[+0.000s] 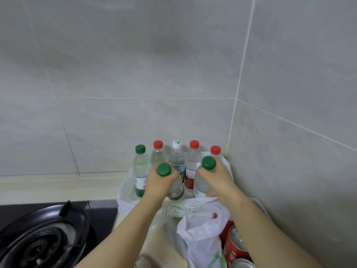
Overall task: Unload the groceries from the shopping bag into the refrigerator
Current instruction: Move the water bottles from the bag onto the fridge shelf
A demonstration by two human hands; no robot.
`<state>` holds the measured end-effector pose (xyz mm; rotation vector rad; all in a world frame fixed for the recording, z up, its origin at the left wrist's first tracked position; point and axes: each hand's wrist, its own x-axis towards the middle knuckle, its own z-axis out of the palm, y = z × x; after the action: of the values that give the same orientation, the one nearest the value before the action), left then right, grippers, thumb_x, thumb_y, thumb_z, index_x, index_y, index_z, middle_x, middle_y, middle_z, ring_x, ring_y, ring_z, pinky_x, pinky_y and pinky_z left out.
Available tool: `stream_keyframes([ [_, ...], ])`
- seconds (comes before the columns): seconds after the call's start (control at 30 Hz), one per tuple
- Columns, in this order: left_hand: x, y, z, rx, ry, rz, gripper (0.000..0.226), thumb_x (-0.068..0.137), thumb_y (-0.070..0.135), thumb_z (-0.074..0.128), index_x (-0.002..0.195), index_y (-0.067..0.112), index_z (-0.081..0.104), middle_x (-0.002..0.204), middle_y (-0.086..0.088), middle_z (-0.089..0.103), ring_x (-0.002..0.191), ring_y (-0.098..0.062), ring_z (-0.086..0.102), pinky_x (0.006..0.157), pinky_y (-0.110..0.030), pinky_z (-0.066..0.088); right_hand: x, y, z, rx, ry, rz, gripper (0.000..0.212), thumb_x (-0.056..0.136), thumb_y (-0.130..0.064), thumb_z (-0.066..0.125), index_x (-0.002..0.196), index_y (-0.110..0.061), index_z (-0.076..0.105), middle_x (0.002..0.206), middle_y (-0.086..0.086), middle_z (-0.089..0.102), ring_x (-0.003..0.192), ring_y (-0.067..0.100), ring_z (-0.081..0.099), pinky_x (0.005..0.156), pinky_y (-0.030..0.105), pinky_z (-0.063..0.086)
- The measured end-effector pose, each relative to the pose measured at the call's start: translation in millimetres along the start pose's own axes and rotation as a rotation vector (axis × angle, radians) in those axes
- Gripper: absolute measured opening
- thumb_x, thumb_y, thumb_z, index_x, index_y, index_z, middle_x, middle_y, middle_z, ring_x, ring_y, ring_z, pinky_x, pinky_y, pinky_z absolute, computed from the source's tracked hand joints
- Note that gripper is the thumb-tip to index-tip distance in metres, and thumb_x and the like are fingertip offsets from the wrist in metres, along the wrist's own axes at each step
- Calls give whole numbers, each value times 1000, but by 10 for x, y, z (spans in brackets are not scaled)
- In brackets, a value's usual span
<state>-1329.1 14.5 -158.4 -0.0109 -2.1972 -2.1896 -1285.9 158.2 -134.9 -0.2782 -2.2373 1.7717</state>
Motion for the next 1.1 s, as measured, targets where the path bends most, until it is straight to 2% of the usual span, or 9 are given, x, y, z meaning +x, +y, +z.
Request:
stream_keyframes([
  [0.1,-177,226,-103,-65,21,53,20,79,6,67,88,22,60,76,0,57,74,-19,55,62,-38,53,-171,-179,-5,89,65,-56,21,85,-9,54,83,-29,53,80,-7,55,81,16,54,73,40,53],
  [0.23,-457,479,-257,-91,64,132,24,77,5,67,92,23,62,78,0,58,76,-22,57,69,-51,55,-449,-374,-16,198,114,-118,20,85,-9,56,98,-24,56,98,5,60,93,24,57,60,31,51],
  [0.3,-618,563,-334,-93,107,178,25,75,4,69,89,24,63,78,5,60,76,-22,57,71,-52,55,-604,-458,-17,249,125,-133,24,83,-9,57,101,-24,56,104,8,61,96,26,58,67,39,54],
  [0.4,-895,667,-451,-120,142,222,27,75,1,69,83,26,63,72,14,61,73,-19,55,71,-49,55,-871,-583,-18,284,130,-201,25,83,-6,58,100,-25,58,96,-3,61,90,17,57,71,34,56],
  [0.57,-1323,737,-719,-104,198,258,27,74,3,71,88,25,65,67,7,59,70,-19,54,69,-48,55,-1288,-695,37,301,62,-259,29,83,-5,59,86,-34,58,74,-26,61,83,8,58,82,52,54],
  [0.77,-1732,773,-1186,-113,271,254,28,74,3,72,84,28,66,72,9,62,78,-23,62,68,-48,58,-1706,-759,282,323,-13,-296,28,83,-3,60,86,-31,59,76,-32,58,84,9,59,74,50,58],
  [0.93,-2039,735,-1691,-41,349,227,27,75,3,71,86,28,66,59,18,61,67,-16,58,69,-49,58,-1998,-778,693,274,-121,-316,29,81,-6,64,87,-35,59,74,-33,57,89,11,59,86,52,52],
  [1.0,-2203,715,-1946,-7,402,220,28,74,5,72,84,30,66,64,16,62,65,-9,60,69,-43,58,-2149,-811,928,268,-173,-312,30,80,-6,64,86,-35,60,74,-32,57,87,10,58,88,53,51],
  [1.1,-2474,673,-2372,33,478,192,29,71,8,75,83,34,66,71,14,64,74,-15,61,73,-51,57,-2419,-879,1308,280,-257,-303,35,79,-4,64,80,-39,59,76,-33,58,84,10,59,86,53,51],
])
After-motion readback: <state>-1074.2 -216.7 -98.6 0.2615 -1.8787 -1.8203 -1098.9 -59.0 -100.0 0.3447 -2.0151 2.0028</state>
